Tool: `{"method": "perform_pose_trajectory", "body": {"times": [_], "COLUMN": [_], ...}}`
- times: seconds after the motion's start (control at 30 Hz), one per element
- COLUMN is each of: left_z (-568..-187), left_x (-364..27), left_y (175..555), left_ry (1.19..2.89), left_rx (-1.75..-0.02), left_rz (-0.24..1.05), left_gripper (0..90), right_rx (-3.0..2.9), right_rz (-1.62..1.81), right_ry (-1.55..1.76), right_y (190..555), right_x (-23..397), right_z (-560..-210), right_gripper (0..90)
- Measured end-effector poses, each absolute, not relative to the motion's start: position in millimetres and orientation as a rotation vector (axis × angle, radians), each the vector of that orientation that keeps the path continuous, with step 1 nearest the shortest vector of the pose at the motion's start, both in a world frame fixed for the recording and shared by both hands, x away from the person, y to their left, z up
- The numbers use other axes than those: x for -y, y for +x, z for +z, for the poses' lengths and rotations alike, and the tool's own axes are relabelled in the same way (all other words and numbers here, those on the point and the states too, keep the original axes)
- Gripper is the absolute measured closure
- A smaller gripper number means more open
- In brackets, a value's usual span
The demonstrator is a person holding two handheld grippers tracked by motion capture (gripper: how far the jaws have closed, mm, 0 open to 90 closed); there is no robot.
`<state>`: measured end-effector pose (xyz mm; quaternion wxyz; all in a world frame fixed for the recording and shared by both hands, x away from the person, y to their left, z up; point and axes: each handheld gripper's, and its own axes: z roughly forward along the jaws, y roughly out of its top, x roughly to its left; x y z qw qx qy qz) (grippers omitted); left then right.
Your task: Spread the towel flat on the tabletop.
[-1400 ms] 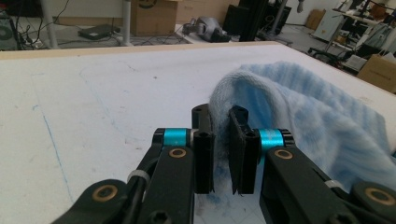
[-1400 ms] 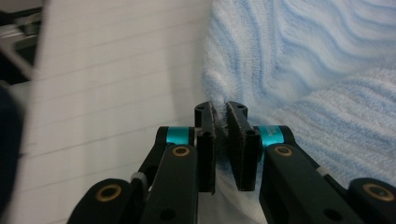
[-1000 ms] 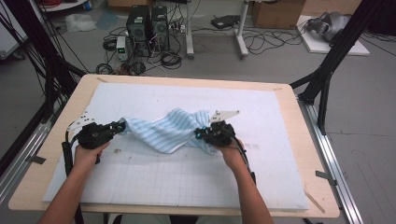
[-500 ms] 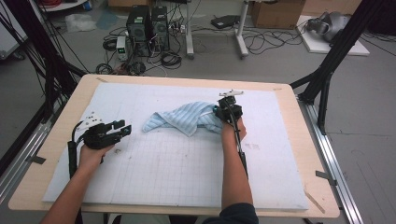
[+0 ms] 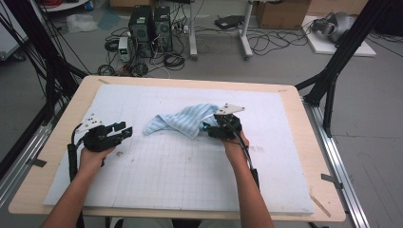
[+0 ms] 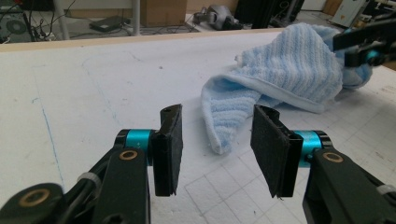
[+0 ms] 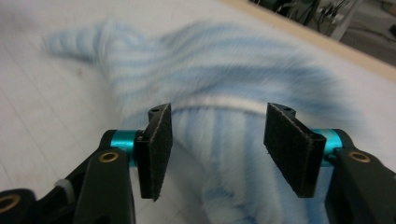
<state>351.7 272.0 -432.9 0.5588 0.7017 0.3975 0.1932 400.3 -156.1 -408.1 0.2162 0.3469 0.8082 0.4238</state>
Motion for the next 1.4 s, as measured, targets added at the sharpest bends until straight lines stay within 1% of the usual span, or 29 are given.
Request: {"method": "perform_pose_trajectory", "body": {"times": [0.1,0.2,0.27,0.3,0.4,0.47,0.53,0.67,0.77,0.8,0.83,0.9,1.1,1.17,1.3,1.33,1.4], "left_z": [-433.4,-433.6,-434.0,-434.0,-434.1,-434.1,-433.7,-432.8,-432.0,-431.9,-431.7,-431.4,-430.8,-430.6,-430.0,-430.1,-430.5], "left_x": [-271.8,-271.4,-271.6,-272.1,-273.1,-275.0,-277.0,-279.2,-281.3,-281.3,-281.2,-280.9,-282.0,-282.7,-284.1,-284.3,-284.5], "left_y": [351.9,352.3,352.4,352.5,352.8,352.9,352.8,352.1,351.7,351.4,351.3,351.0,350.6,350.7,350.1,350.1,350.5], "left_ry": [1.653,1.654,1.652,1.652,1.648,1.632,1.629,1.61,1.609,1.607,1.606,1.606,1.597,1.599,1.594,1.593,1.591], "left_rx": [-0.941,-0.94,-0.943,-0.942,-0.944,-0.95,-0.953,-0.962,-0.961,-0.962,-0.962,-0.96,-0.96,-0.96,-0.961,-0.961,-0.964], "left_rz": [0.453,0.452,0.448,0.446,0.447,0.448,0.451,0.454,0.459,0.46,0.46,0.463,0.464,0.468,0.471,0.472,0.47], "left_gripper": [53.8,53.8,53.8,53.8,53.9,54.1,54.2,54.7,55.0,55.1,55.1,55.3,55.7,55.7,55.7,55.7,55.7], "right_rx": [-2.279,-2.261,-2.263,-2.264,-2.284,-2.32,-2.378,-2.494,-2.591,-2.591,-2.658,-2.72,-2.819,-2.783,-2.584,-2.535,-2.411], "right_rz": [1.086,0.894,0.829,0.864,0.921,0.971,1.048,1.217,1.268,1.268,1.283,1.286,1.554,1.581,1.349,1.292,1.149], "right_ry": [0.932,0.913,0.962,0.99,1.075,1.091,1.092,1.056,1.018,1.018,0.989,0.947,0.852,0.872,1.036,1.07,1.105], "right_y": [402.7,417.1,426.8,430.5,433.1,430.2,424.9,405.7,388.1,388.1,376.2,365.7,349.6,349.8,360.7,363.6,367.1], "right_x": [148.9,137.7,135.6,136.6,139.9,143.2,145.9,144.8,135.9,135.9,129.0,120.6,104.7,104.3,117.3,121.3,127.5], "right_z": [-416.9,-436.5,-444.9,-445.7,-441.9,-438.3,-435.0,-434.0,-434.6,-434.6,-433.3,-429.3,-415.0,-411.7,-412.7,-413.4,-412.9], "right_gripper": [38.8,31.8,31.0,35.7,56.2,64.4,67.3,68.9,68.8,68.8,68.8,68.9,68.1,64.7,62.2,58.9,48.0]}}
